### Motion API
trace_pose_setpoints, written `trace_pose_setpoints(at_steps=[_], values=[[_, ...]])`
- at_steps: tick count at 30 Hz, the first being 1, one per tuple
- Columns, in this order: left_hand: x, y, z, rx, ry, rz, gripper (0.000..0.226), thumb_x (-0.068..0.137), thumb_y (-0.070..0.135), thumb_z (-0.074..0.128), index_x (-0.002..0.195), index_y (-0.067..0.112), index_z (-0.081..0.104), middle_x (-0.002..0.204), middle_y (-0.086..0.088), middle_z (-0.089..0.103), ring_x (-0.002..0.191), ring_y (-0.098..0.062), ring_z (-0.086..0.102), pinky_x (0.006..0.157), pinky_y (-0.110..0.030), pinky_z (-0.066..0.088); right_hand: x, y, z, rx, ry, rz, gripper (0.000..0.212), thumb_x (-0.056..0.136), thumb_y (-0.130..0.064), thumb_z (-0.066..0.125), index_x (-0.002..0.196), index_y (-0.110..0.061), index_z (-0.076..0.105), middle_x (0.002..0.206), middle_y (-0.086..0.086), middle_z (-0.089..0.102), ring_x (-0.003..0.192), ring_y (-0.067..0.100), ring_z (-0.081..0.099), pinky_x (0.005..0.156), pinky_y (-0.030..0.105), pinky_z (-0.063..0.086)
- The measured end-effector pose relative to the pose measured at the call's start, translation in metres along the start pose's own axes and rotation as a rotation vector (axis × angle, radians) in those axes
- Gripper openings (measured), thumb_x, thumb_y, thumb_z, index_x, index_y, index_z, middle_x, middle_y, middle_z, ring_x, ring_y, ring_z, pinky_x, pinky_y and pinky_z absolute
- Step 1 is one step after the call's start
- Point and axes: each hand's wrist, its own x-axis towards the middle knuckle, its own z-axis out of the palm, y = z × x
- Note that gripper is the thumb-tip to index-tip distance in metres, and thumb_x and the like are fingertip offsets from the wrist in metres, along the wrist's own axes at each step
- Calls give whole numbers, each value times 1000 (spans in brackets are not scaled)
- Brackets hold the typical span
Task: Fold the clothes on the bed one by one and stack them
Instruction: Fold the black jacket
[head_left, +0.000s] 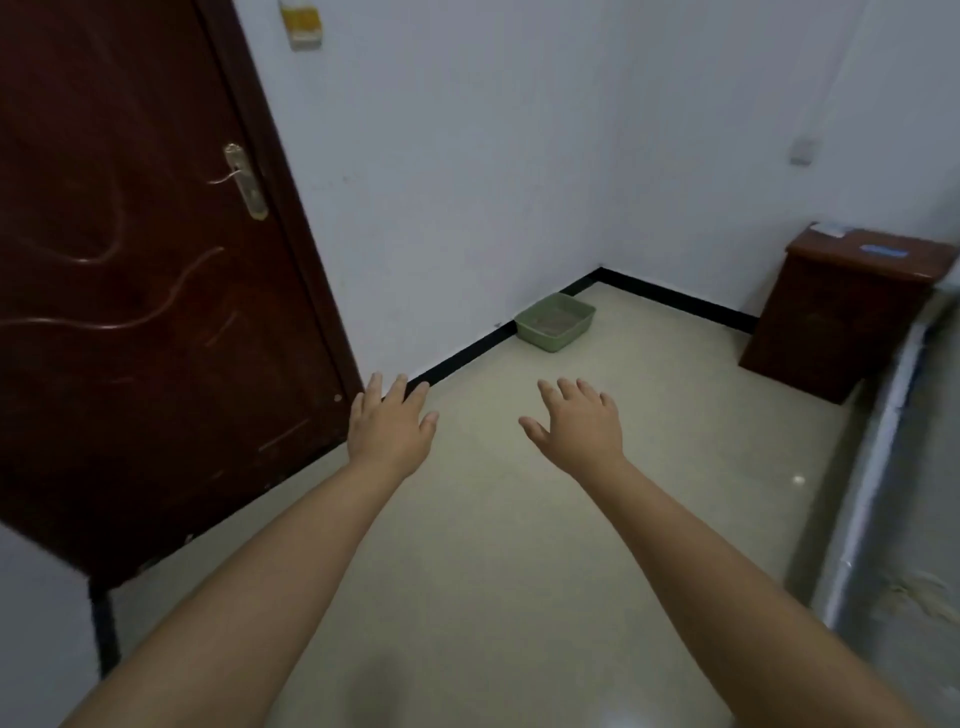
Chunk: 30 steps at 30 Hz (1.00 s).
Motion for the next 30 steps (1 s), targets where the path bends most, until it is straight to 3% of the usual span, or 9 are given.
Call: trace_pose_setpoints(at_steps=[5,11,18,30], values=[[108,78,-5,-74,-14,272,49,98,39,25,145,24,21,154,-1,14,142,-27,0,114,-39,5,49,67,-19,-63,46,254,57,94,-49,34,142,-20,27,145,4,34,135,24,26,110,43,19],[216,222,0,-115,-16,552,50,98,40,24,146,25,17,155,-1,11,142,-26,-1,114,-39,4,103,190,-37,-105,103,534,56,94,-47,36,142,-19,28,149,6,29,140,28,16,112,46,15],[346,408,-2,-142,-36,758,51,97,40,28,145,25,20,154,-1,14,142,-26,4,113,-40,11,193,360,-71,-133,125,709,56,94,-45,37,143,-20,26,147,4,30,140,27,17,112,44,16],[556,692,20,-174,11,1031,52,98,42,25,146,26,14,154,-2,16,141,-26,11,113,-39,15,319,638,-83,-250,187,965,49,93,-43,38,135,-17,38,134,4,46,125,21,39,98,33,33]])
